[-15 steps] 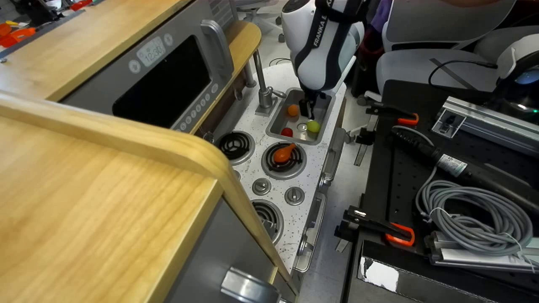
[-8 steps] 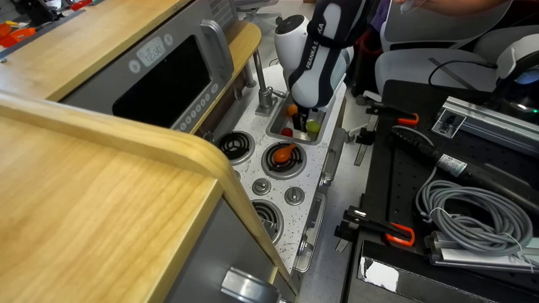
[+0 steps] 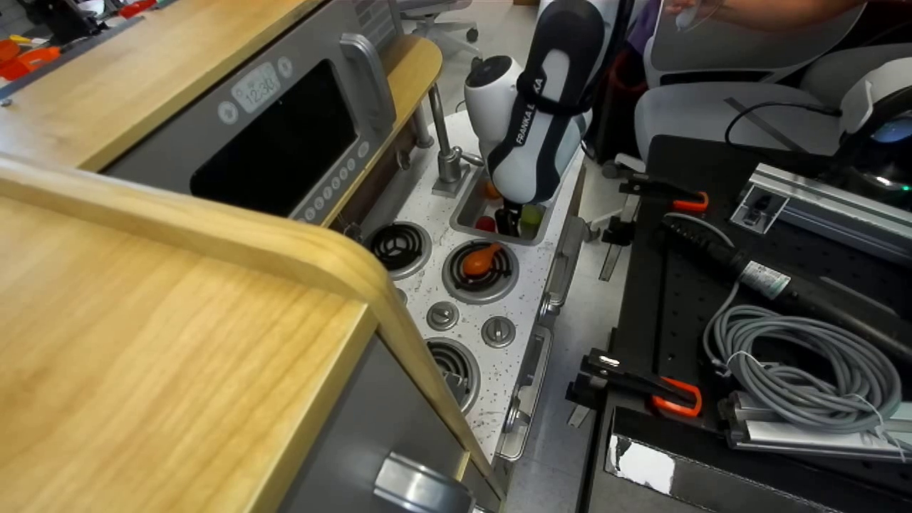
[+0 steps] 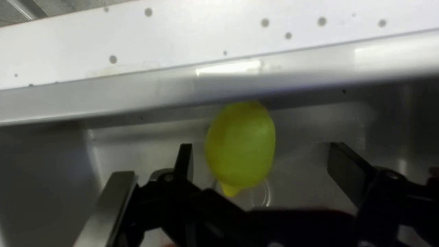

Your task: Take the lemon out of the sink and put it on the counter

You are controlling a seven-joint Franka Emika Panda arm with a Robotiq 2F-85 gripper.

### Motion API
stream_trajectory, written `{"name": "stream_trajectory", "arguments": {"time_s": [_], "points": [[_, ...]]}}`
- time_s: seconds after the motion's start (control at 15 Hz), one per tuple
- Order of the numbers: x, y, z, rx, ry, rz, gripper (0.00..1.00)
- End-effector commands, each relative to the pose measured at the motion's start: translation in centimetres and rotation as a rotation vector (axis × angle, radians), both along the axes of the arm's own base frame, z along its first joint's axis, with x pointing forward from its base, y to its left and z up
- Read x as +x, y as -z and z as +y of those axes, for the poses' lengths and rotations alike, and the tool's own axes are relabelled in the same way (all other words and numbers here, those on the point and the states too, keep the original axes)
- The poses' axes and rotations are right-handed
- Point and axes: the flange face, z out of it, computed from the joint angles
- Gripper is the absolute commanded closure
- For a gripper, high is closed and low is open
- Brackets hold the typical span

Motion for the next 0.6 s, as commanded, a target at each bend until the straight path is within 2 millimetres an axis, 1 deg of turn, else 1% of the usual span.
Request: {"name": "stream_trajectory", "arguments": {"time_s": [0.0, 0.07, 0.13, 0.2, 0.4, 0.53], "points": [[0.4, 1.2, -0.5, 0.013, 0.017, 0.019, 0.0], [0.4, 1.3, -0.6, 0.014, 0.023, 0.02, 0.25], [0.5, 1.2, -0.6, 0.013, 0.025, 0.016, 0.26], [0.7, 1.0, -0.5, 0.014, 0.026, 0.013, 0.32], [0.6, 0.0, -0.6, 0.027, 0.049, 0.003, 0.57], [0.0, -0.9, -1.3, 0.029, 0.08, -0.007, 0.72]]}}
